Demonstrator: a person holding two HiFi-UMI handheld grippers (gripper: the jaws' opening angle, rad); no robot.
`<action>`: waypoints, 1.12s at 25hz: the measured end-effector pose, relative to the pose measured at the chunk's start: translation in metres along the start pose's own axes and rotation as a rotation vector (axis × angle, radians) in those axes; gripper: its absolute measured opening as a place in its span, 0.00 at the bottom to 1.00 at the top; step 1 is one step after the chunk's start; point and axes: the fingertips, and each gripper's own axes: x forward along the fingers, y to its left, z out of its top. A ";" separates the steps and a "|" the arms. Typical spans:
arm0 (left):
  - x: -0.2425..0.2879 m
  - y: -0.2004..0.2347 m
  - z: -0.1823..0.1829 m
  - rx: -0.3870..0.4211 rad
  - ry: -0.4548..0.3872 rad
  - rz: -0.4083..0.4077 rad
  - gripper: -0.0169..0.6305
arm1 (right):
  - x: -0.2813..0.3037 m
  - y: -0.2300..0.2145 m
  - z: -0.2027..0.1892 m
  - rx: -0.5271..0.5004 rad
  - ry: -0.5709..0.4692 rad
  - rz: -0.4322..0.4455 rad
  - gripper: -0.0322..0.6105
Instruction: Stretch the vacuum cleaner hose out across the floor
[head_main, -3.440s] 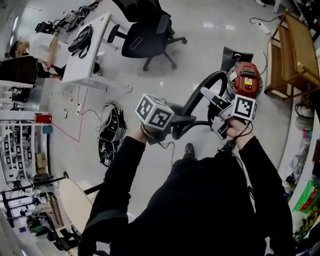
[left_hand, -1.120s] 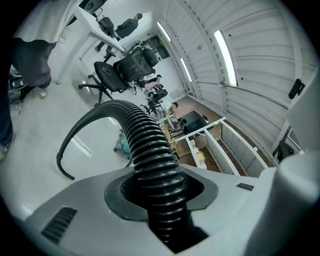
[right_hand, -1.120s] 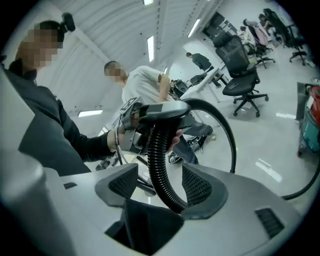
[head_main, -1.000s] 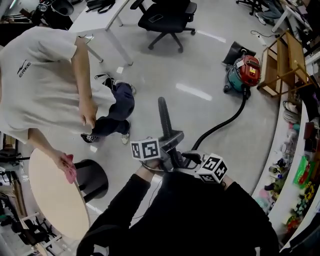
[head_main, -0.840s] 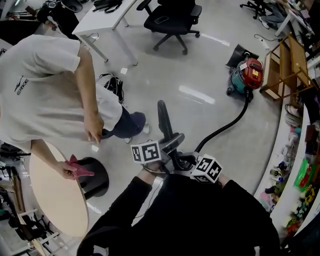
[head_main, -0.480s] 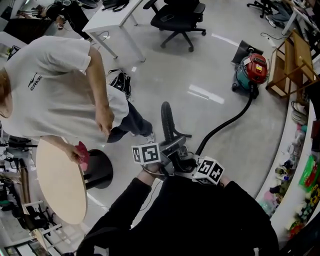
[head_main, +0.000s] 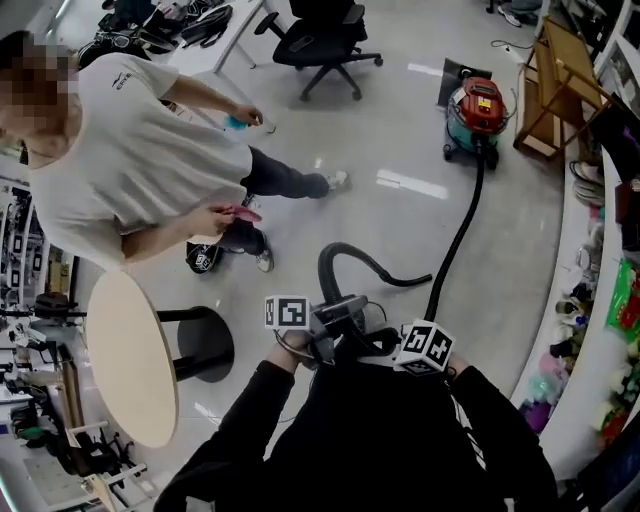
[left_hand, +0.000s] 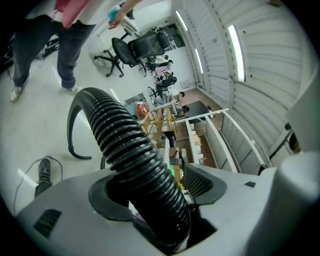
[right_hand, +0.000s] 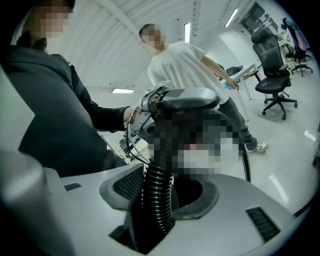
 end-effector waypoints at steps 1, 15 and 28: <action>-0.001 -0.004 -0.005 -0.033 -0.008 -0.046 0.50 | -0.003 0.006 -0.001 -0.007 -0.009 -0.001 0.35; -0.037 -0.010 -0.097 0.289 0.066 -0.233 0.34 | -0.039 0.046 -0.032 0.267 -0.119 -0.278 0.56; -0.104 -0.023 -0.170 0.834 0.192 -0.161 0.34 | 0.065 0.025 0.098 0.625 -0.511 -0.138 0.57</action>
